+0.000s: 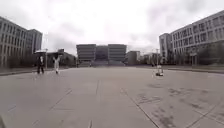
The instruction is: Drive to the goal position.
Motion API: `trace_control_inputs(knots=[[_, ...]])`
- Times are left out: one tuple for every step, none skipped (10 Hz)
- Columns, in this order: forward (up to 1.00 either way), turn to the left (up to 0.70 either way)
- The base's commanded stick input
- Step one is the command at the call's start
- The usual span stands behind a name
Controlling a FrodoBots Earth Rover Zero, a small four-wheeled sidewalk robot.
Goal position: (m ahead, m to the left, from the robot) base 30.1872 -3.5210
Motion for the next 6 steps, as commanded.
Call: trace_control_inputs(knots=[[0.70, 0.02], [0.70, 0.02], [0.70, 0.02], [0.70, 0.02], [0.70, 0.02], [0.70, 0.02]])
